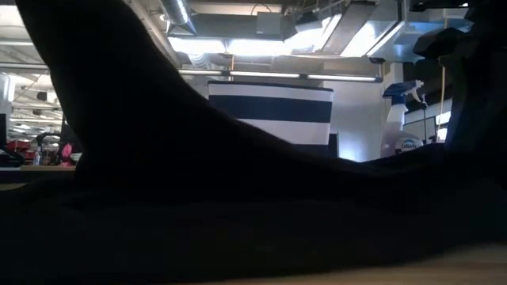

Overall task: Fold Laundry from Bin
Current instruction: Fold the black shirt

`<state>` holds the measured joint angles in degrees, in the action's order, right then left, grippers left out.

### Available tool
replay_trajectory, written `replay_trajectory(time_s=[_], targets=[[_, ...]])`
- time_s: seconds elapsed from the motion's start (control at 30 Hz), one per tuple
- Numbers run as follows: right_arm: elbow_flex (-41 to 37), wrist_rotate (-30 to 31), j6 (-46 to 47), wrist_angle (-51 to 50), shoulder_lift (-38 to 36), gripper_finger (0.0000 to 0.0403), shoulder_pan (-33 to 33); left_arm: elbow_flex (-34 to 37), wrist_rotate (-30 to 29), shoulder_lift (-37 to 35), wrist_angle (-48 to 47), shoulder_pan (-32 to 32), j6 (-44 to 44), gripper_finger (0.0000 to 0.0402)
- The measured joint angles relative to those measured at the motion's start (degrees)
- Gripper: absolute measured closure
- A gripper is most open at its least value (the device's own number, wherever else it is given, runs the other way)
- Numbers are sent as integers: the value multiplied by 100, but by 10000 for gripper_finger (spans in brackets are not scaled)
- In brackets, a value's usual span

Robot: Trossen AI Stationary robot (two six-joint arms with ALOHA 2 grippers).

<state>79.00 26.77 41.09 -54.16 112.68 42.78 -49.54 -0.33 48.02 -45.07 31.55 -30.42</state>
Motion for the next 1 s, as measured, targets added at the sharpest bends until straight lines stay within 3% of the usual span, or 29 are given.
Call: replay_trajectory(time_s=[0.23, 0.6, 1.0], targets=[[0, -91, 69, -3, 0, 301, 0, 0, -135, -265, 196, 0, -74, 401], [532, -46, -15, -157, -7, 313, 0, 0, -58, -381, 207, 0, -84, 401], [196, -84, 95, 111, -7, 309, 0, 0, -64, -346, 209, -2, 16, 401]])
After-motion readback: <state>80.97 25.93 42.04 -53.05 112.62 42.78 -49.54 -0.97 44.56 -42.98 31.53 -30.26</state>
